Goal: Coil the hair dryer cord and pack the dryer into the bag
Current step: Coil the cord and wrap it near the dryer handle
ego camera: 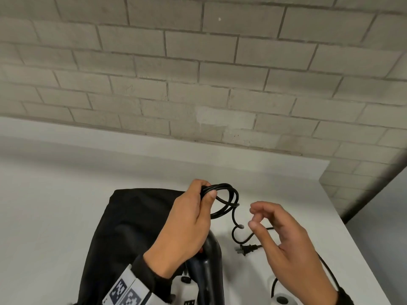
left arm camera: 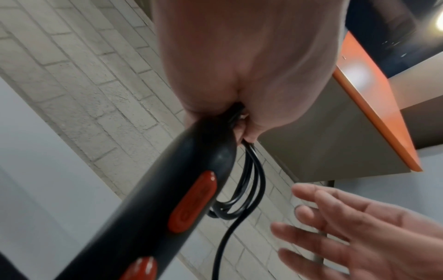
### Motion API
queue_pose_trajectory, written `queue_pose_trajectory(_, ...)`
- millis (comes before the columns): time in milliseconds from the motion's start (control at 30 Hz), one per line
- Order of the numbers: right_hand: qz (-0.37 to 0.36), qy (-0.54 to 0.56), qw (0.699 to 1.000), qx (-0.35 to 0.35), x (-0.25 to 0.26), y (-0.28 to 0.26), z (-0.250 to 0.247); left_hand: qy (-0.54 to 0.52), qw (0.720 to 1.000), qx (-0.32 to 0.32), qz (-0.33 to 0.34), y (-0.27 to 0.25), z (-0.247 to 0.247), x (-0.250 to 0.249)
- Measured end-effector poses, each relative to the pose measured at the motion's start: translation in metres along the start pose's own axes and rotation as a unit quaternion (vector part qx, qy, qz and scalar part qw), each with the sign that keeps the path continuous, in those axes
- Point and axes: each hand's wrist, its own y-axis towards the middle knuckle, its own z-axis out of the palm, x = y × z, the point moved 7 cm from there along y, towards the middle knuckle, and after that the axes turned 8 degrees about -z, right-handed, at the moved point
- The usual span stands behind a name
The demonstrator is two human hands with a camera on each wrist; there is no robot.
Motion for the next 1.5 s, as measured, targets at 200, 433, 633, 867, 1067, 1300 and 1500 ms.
queue_pose_trajectory(200,0.061,0.093,0.993,0.047,-0.016,0.003,0.025,-0.012,1.000,0.020,0.003,-0.001,0.002,-0.003)
queue_pose_trajectory(433,0.072,0.168,0.983,-0.006,-0.017,0.002,0.021,-0.017,1.000,0.008,0.001,-0.001,-0.001,-0.001)
queue_pose_trajectory(633,-0.070,0.000,0.996,-0.048,0.017,0.000,0.001,-0.016,0.999,0.040,0.008,-0.002,0.002,-0.008)
queue_pose_trajectory(867,-0.154,-0.063,0.985,-0.040,0.048,0.019,-0.011,0.028,0.996,0.088,-0.009,-0.005,0.011,-0.006)
queue_pose_trajectory(1067,-0.175,-0.043,0.983,-0.021,0.064,0.041,-0.006,0.012,0.994,0.108,-0.001,-0.006,0.020,-0.008)
queue_pose_trajectory(1300,-0.155,-0.058,0.986,-0.012,0.056,0.061,-0.008,0.076,0.990,0.115,0.040,-0.016,0.024,-0.020)
queue_pose_trajectory(1500,-0.065,0.021,0.998,0.009,0.028,0.071,-0.008,0.075,0.988,0.119,0.056,-0.019,0.027,-0.022)
